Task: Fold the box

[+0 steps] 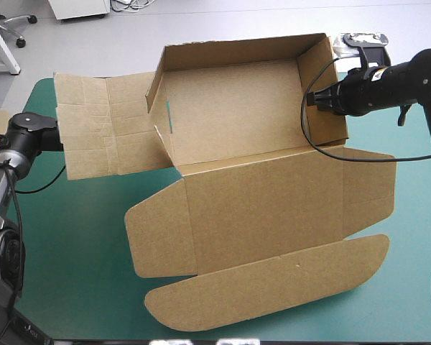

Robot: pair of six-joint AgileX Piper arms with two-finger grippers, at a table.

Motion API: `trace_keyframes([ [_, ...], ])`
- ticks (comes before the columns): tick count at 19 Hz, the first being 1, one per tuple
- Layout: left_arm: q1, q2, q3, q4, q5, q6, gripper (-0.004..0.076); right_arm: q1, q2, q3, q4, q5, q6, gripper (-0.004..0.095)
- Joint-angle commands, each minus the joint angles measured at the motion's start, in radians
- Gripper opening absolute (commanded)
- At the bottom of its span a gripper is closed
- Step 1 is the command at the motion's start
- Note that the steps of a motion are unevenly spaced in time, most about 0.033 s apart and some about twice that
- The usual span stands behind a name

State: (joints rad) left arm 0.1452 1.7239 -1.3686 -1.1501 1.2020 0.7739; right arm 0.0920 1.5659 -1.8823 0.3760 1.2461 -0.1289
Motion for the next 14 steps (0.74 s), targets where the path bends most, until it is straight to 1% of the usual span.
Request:
trace_keyframes([
  [1,-0.005,-0.043,-0.026,-0.146,0.093,0.019,-0.0005,-0.005,-0.002,-0.028,0.049,0.002,0.003,-0.0032],
  [8,-0.009,-0.058,-0.026,-0.196,0.095,0.016,-0.0005,-0.005,0.097,-0.028,0.043,0.002,0.003,-0.0032],
  [14,-0.077,-0.058,-0.026,-0.201,0.095,0.005,-0.0005,-0.004,0.159,-0.028,0.043,0.0,-0.001,-0.0032],
])
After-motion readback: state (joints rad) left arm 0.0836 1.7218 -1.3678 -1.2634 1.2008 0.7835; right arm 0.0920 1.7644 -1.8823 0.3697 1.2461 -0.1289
